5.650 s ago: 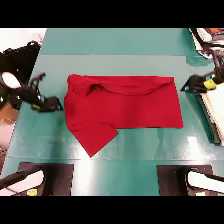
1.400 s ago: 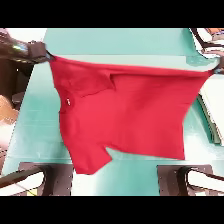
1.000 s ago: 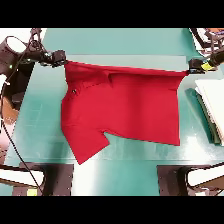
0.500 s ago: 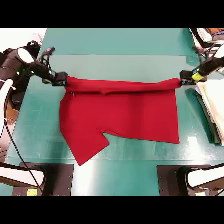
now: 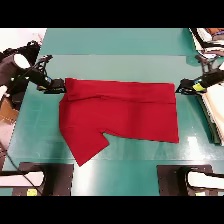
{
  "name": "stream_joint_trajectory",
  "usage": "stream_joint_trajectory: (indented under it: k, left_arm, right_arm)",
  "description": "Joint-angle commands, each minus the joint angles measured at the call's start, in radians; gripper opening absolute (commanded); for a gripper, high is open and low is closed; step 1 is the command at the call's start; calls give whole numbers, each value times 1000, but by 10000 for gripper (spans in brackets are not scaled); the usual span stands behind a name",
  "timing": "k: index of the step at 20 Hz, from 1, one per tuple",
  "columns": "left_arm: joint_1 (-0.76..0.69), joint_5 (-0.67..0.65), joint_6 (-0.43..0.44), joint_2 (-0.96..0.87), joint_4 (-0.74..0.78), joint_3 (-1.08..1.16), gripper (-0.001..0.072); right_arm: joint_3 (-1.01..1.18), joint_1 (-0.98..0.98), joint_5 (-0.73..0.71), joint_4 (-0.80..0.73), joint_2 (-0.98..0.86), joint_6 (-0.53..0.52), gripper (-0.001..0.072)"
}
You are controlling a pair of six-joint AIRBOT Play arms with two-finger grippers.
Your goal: Fold the shirts.
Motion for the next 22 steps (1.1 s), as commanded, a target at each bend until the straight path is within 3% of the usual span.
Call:
stream_joint_trajectory:
  k: [1, 10, 16, 22]
  left_arm:
    - [0, -48, -5, 171, 15, -137, 487]
    - [0, -19, -147, 586, -10, -773, 487]
    - [0, 81, -160, 590, -134, -867, 486]
    - [0, 103, -163, 590, -152, -922, 486]
  right_arm:
    - [-131, -58, 15, 80, 164, -34, 383]
    - [-363, -97, -90, 88, 458, -45, 376]
    - [-360, -97, -97, 87, 484, -45, 375]
    - [-360, -97, -96, 89, 485, -45, 375]
